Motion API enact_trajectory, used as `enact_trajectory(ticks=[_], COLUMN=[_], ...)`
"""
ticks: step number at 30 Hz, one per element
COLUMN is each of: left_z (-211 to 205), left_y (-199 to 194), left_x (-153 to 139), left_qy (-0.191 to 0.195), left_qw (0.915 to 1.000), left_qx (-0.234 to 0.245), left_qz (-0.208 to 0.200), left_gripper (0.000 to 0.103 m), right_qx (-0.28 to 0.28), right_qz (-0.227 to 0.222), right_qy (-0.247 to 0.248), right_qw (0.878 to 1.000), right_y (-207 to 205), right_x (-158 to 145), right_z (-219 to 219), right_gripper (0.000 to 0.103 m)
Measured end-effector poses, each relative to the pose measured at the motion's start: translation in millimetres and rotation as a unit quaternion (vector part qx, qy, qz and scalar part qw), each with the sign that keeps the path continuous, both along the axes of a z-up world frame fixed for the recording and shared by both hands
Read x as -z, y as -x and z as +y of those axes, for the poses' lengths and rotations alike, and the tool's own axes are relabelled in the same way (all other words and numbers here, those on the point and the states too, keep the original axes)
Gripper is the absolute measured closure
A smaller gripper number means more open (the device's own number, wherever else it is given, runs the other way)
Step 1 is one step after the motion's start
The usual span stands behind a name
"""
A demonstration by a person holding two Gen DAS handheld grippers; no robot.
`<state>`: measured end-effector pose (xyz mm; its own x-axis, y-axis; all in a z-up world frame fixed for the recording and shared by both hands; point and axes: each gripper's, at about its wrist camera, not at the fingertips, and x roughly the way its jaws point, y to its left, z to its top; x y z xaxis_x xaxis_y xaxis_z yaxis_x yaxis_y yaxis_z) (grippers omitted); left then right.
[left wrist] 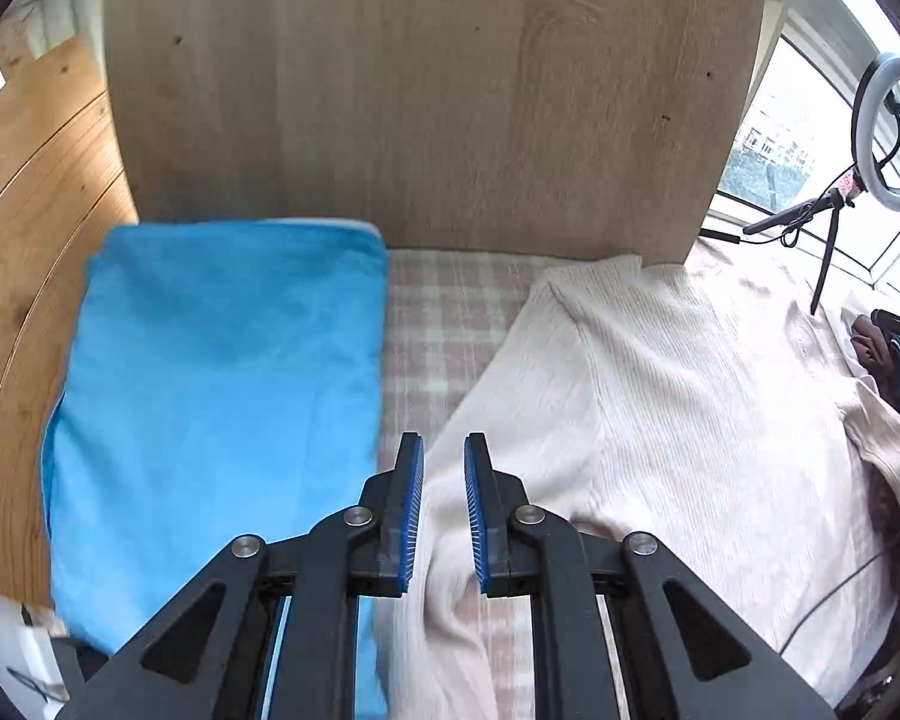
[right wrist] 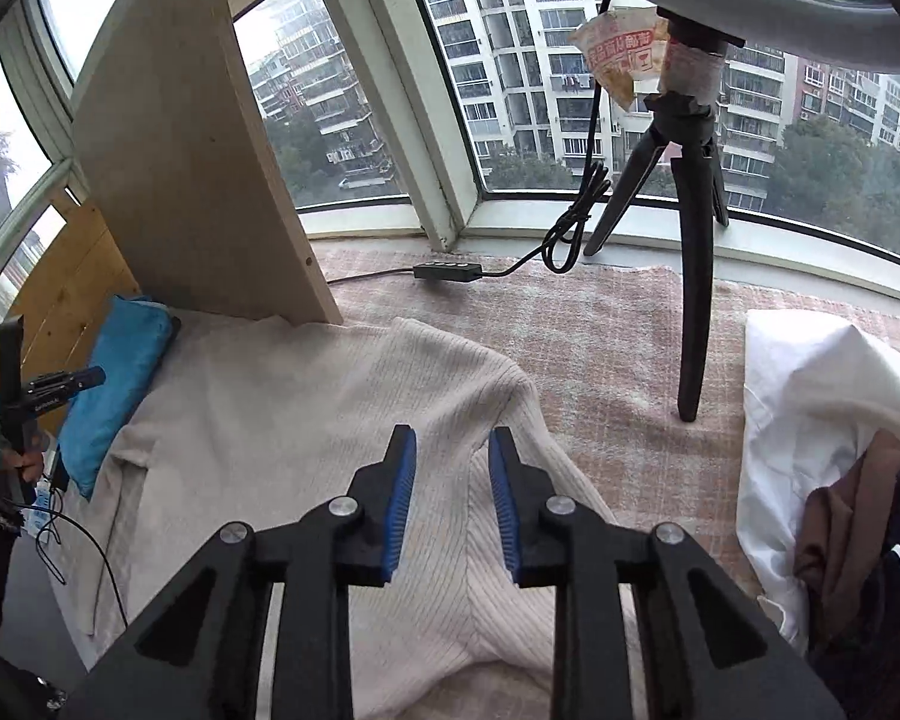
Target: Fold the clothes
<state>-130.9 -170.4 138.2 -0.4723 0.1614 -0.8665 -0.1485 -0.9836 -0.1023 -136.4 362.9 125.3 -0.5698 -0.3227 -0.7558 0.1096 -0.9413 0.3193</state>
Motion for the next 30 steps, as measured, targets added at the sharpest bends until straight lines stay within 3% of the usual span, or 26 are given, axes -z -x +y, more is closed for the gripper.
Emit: enact_trajectory(ticks=[3, 6, 10, 12, 15, 19, 22, 26, 28, 29, 30], left_z=[-41, -48, -56, -60, -66, -70, -72, -75, -72, -70, -68], left_y=[-59, -95, -142, -166, -201, -218, -230, -239, -238, -238, -238], left_x=[7, 26, 51, 63, 82, 80, 74, 72, 74, 75, 76], left_qy=[0.014, 0.002, -0.013, -0.021, -0.033, -0.053, -0.066, -0.069, -0.068, -0.067, -0.067], left_qw=[0.9993, 0.9981, 0.9952, 0.9932, 0.9894, 0.9888, 0.9883, 0.9877, 0.9881, 0.9882, 0.9884], left_qx=[-0.024, -0.048, -0.081, -0.097, -0.121, -0.130, -0.133, -0.137, -0.134, -0.132, -0.130], left_qz=[-0.026, -0.038, -0.054, -0.061, -0.073, -0.052, -0.035, -0.028, -0.035, -0.038, -0.042], left_gripper=[0.089, 0.086, 0.086, 0.086, 0.086, 0.086, 0.086, 0.082, 0.081, 0.081, 0.080], right_qx=[-0.037, -0.087, -0.153, -0.171, -0.208, -0.234, -0.226, -0.202, -0.196, -0.199, -0.204], right_qz=[0.009, 0.017, 0.000, -0.023, -0.059, -0.100, -0.127, -0.167, -0.173, -0.179, -0.186], right_qy=[0.023, 0.057, 0.118, 0.135, 0.148, 0.130, 0.091, 0.058, 0.051, 0.067, 0.086], right_qw=[0.999, 0.994, 0.981, 0.976, 0.965, 0.958, 0.961, 0.963, 0.964, 0.961, 0.957], right_y=[-33, -61, -73, -70, -54, -24, 0, 24, 29, 28, 26], right_x=[-26, -46, -47, -32, 0, 41, 72, 108, 117, 116, 116], right_z=[-28, -64, -135, -185, -270, -372, -424, -455, -458, -453, -448], right_gripper=[0.069, 0.069, 0.064, 0.058, 0.058, 0.058, 0.058, 0.059, 0.078, 0.098, 0.097])
